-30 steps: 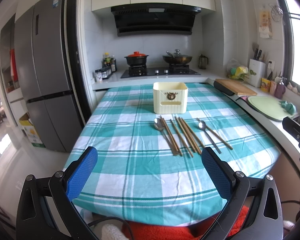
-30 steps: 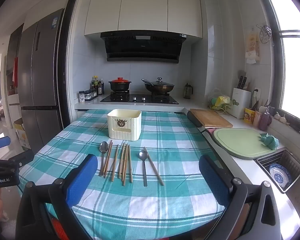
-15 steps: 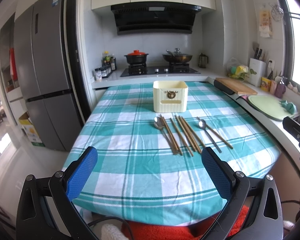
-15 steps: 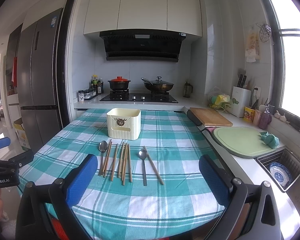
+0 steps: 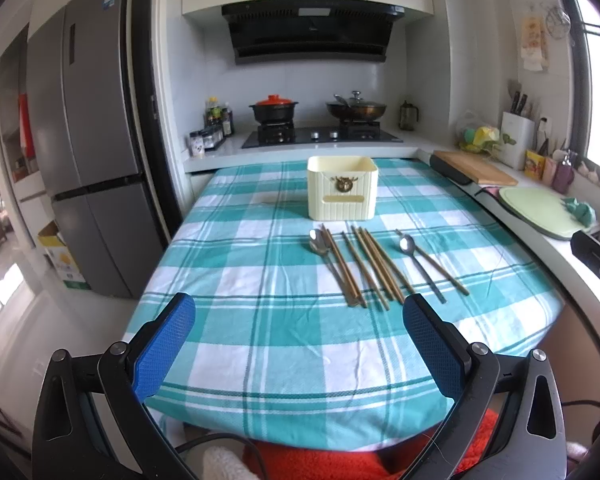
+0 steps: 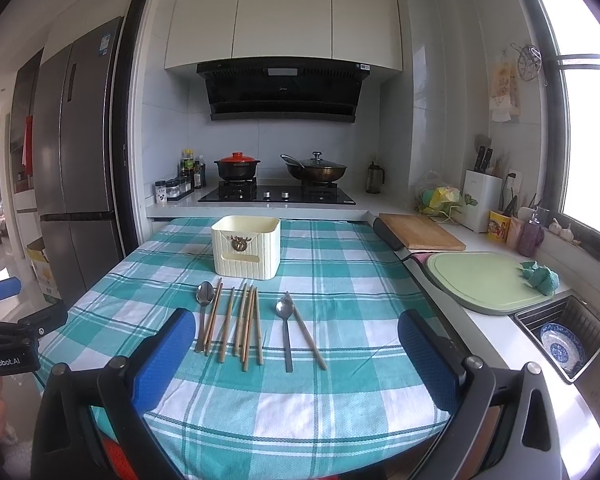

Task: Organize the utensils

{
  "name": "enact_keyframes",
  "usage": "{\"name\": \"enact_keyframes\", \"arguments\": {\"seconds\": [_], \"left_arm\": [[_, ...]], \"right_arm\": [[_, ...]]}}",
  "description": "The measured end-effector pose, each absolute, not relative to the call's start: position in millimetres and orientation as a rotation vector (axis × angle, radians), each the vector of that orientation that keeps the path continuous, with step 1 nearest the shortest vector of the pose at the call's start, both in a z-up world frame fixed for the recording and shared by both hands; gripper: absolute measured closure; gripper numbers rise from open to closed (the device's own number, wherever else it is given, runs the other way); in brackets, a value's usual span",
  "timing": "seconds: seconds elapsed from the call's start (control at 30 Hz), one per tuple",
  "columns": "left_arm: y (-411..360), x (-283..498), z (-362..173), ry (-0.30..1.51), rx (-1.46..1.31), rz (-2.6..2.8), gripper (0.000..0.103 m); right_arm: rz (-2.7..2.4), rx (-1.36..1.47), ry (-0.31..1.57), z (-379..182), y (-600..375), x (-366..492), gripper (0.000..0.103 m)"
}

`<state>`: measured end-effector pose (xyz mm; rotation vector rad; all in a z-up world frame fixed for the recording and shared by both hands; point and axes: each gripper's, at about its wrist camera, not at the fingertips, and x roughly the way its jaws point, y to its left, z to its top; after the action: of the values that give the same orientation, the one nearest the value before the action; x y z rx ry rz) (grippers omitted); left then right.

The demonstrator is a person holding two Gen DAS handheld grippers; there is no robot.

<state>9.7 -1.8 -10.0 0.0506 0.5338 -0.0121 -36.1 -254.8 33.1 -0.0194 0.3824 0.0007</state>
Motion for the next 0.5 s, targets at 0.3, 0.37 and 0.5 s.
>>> {"name": "enact_keyframes", "arguments": {"seconds": [0.3,0.37,0.5], "left_arm": [[6.4,31.9,-16.3,0.581,0.042,0.020,0.000],[10.5,42.0,-20.7,0.605,0.030,0.025,0.000],[17.8,69.3,-33.2,0.666,0.009,0.025,0.000]], "right_arm": [[-0.006,0.004,0.398,27.0,-267.8,-19.6,0.000],[-0.008,0.010,0.406,24.6,-272.1,-13.3,0.000],[0.005,0.006,0.435,15.7,-280.8,0.7,0.000]]}}
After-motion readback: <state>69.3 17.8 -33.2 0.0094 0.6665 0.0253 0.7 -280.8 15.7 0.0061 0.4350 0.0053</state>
